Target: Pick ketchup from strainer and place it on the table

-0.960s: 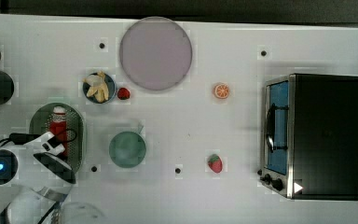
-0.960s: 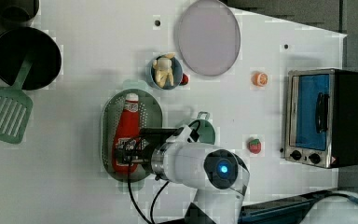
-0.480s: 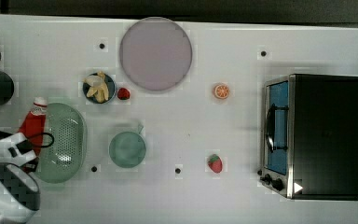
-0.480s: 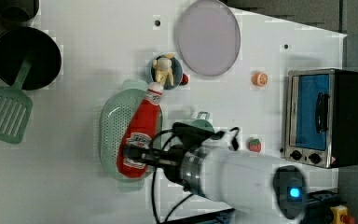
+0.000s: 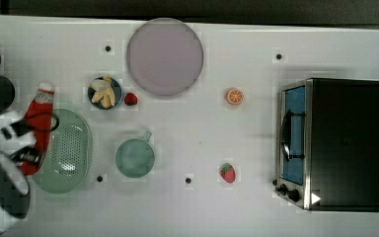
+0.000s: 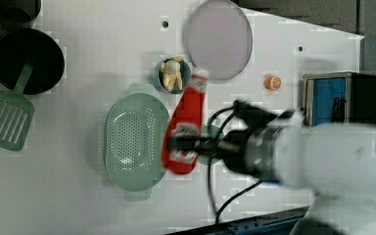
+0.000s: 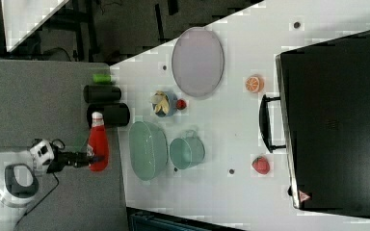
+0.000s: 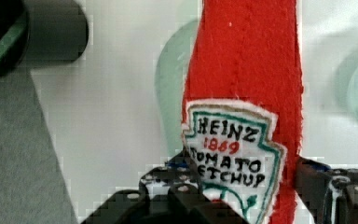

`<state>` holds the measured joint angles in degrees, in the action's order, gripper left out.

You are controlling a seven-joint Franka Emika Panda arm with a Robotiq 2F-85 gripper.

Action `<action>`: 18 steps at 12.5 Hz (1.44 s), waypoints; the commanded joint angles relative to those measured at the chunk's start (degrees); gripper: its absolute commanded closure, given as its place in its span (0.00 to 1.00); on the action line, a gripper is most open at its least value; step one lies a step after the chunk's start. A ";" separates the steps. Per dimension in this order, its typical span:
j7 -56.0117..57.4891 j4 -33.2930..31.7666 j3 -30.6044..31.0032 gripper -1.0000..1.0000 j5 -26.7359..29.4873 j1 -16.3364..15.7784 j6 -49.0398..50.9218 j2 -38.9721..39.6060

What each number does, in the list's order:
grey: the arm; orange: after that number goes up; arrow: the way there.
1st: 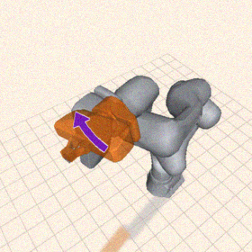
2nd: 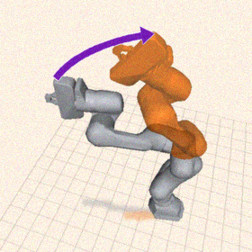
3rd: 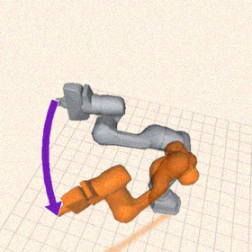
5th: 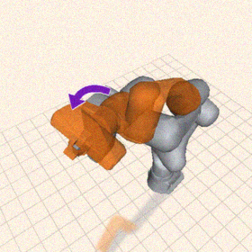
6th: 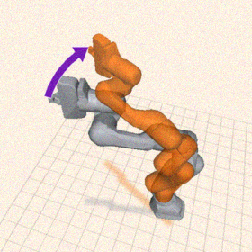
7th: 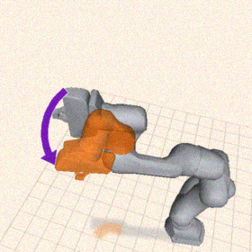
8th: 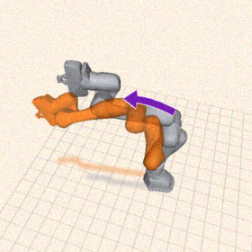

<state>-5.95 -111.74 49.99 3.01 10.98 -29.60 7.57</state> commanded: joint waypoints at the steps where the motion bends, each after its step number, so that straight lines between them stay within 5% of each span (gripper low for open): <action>1: 8.40 2.84 -6.03 0.40 0.59 7.25 1.85 -0.27; 9: 15.15 2.57 -24.45 0.40 0.49 11.04 2.02 -0.61; 18: 16.06 -13.37 -31.51 0.40 0.46 11.17 -3.23 0.36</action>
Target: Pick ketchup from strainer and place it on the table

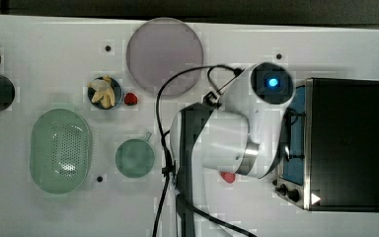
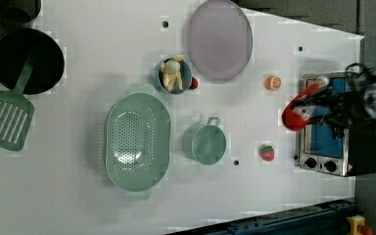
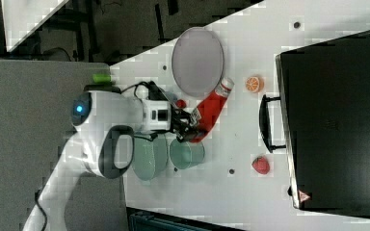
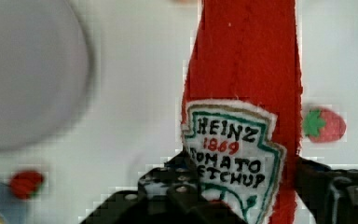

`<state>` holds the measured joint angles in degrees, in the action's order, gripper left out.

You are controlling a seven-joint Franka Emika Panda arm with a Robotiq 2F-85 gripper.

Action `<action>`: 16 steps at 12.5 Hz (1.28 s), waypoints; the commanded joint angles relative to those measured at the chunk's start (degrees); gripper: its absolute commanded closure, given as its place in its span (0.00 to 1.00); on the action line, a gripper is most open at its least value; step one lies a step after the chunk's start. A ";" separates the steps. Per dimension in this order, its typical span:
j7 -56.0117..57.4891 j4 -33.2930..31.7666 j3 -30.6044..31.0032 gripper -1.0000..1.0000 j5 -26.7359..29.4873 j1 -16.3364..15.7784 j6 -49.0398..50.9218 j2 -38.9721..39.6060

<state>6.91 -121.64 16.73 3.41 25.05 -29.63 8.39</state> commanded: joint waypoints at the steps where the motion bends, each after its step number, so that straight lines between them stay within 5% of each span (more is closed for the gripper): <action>1: 3.19 -5.57 1.76 0.40 -0.05 -2.91 -6.92 0.29; 6: 3.19 -10.37 1.33 0.36 -3.09 -2.90 -19.61 7.54; 10: 3.18 -9.95 1.31 0.00 -3.38 -2.90 -21.13 9.69; 16: 2.42 -1.70 1.54 0.00 -2.57 -2.89 -12.76 0.21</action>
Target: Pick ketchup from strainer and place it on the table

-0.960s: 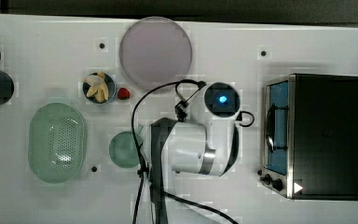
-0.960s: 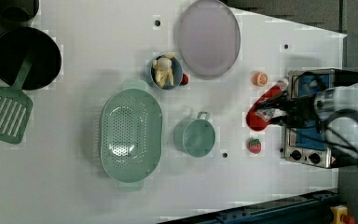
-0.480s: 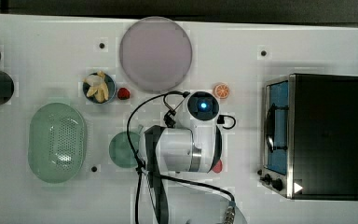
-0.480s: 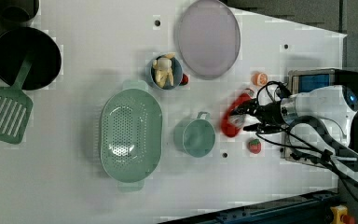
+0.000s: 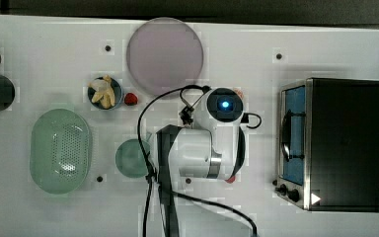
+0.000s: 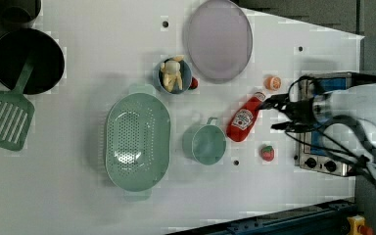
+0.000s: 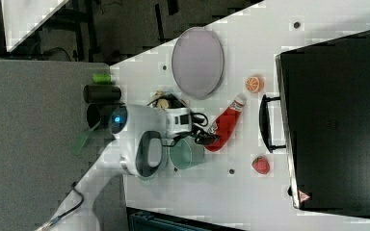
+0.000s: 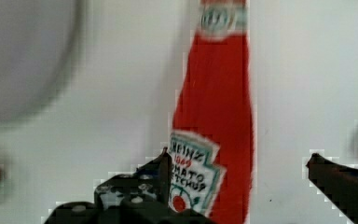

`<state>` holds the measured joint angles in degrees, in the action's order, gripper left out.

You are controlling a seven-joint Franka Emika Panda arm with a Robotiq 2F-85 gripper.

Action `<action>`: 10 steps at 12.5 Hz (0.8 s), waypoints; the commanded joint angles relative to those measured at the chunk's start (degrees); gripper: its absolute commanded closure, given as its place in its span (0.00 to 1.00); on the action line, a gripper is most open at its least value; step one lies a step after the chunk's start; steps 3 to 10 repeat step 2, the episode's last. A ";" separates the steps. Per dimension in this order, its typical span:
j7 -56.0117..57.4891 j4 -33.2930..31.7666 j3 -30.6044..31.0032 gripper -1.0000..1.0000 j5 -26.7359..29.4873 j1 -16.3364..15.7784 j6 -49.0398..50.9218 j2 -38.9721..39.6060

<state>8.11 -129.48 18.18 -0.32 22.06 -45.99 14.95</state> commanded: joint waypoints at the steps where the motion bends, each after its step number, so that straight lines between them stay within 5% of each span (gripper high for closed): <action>1: 0.22 8.89 0.07 0.00 1.16 0.10 7.07 -7.88; 10: -1.26 11.88 0.10 0.00 1.16 0.11 11.02 -9.12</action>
